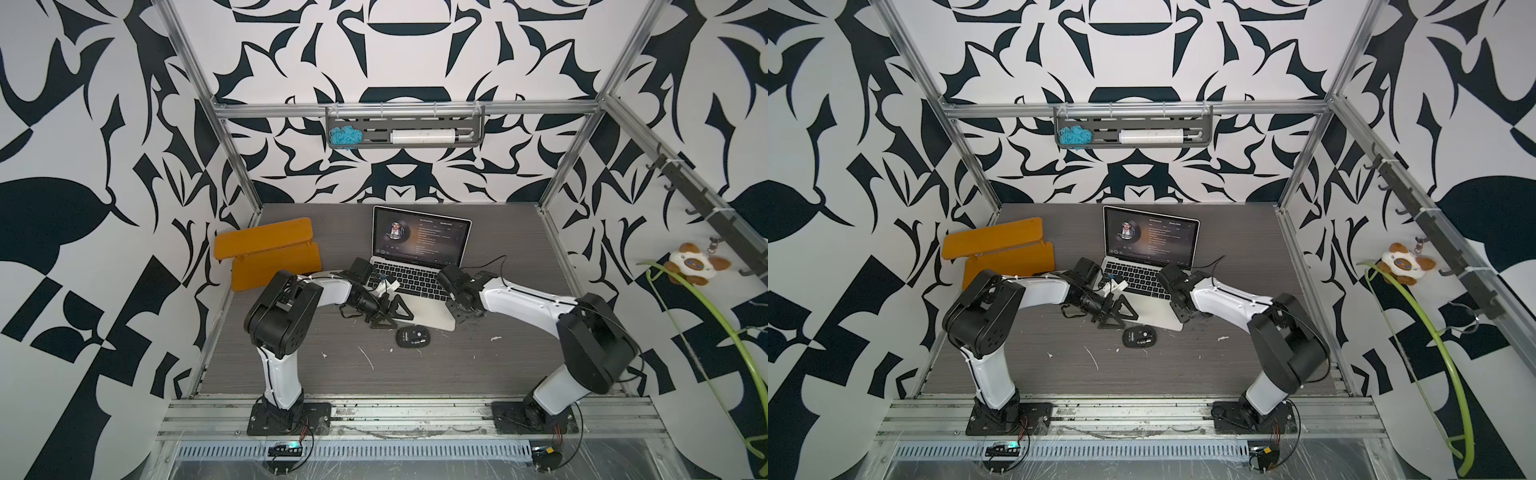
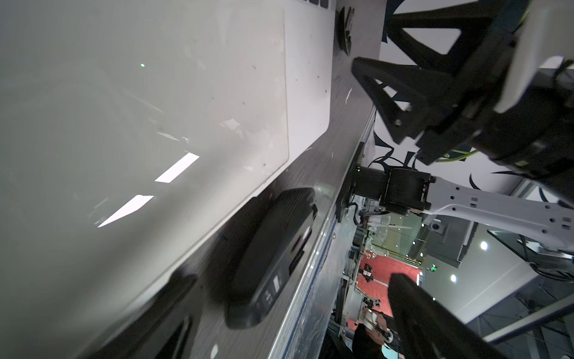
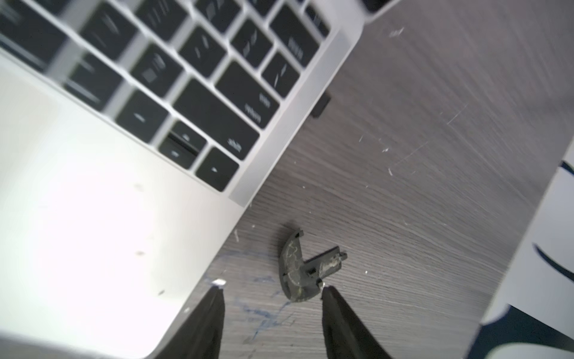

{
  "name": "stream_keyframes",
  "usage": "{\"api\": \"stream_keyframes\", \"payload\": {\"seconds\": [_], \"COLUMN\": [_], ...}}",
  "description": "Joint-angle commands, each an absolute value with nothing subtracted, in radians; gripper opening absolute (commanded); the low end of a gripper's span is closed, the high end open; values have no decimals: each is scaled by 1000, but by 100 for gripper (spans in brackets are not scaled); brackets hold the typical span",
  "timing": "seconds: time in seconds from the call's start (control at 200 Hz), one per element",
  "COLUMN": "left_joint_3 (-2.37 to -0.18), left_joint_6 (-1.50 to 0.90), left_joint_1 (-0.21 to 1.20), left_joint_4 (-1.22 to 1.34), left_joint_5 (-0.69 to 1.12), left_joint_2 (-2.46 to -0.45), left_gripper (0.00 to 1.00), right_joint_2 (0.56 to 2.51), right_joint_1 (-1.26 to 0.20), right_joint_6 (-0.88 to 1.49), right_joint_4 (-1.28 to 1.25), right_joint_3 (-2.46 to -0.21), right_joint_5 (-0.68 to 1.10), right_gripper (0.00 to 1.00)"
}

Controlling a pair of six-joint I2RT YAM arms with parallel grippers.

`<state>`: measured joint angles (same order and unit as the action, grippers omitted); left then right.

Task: Remove the wireless mouse receiver from the laptop
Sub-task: Take out the USB plug from the USB port.

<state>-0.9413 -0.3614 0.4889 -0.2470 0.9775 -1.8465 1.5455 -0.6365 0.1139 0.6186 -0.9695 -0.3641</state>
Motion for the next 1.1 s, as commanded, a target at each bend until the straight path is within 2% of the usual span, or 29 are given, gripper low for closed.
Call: {"api": "stream_keyframes", "payload": {"seconds": [0.0, 0.085, 0.12, 0.145, 0.275, 0.35, 0.445, 0.57, 0.745, 0.85, 0.955, 1.095], "left_joint_3": [-945, -965, -975, -982, -1005, -1068, -1193, -1226, -1321, -1342, -1365, -1450], "left_joint_6": [-328, -288, -268, -256, -242, -215, -137, -89, 41, 67, 50, 119], "left_joint_1": [448, 419, 410, 405, 390, 383, 373, 371, 365, 348, 318, 318], "left_joint_4": [-326, -398, -430, -449, -444, -483, -588, -566, -620, -612, -582, -644], "left_joint_5": [918, 851, 804, 765, 631, 610, 581, 482, 402, 399, 453, 400], "left_joint_2": [-1773, -1725, -1706, -1692, -1605, -1604, -1647, -1620, -1692, -1749, -1809, -1911], "left_gripper": [99, 99, 99, 99, 99, 99, 99, 99, 99, 98, 93, 88], "right_joint_2": [1380, 1261, 1221, 1196, 1118, 1133, 1177, 1168, 1190, 1249, 1312, 1377], "right_joint_1": [-576, -543, -523, -504, -412, -346, -284, -278, -278, -278, -273, -274], "right_joint_6": [170, 178, 198, 209, 233, 227, 210, 102, -139, -308, -398, -469], "right_joint_4": [529, 458, 427, 407, 338, 357, 372, 340, 340, 378, 365, 333], "right_joint_3": [-942, -898, -881, -869, -843, -870, -901, -888, -884, -895, -893, -891], "right_joint_5": [-297, -297, -302, -294, -232, -79, 116, 191, 151, 175, 129, 83], "right_gripper": [73, 89, 98, 100, 96, 92, 92, 96, 98, 91, 87, 83]}}
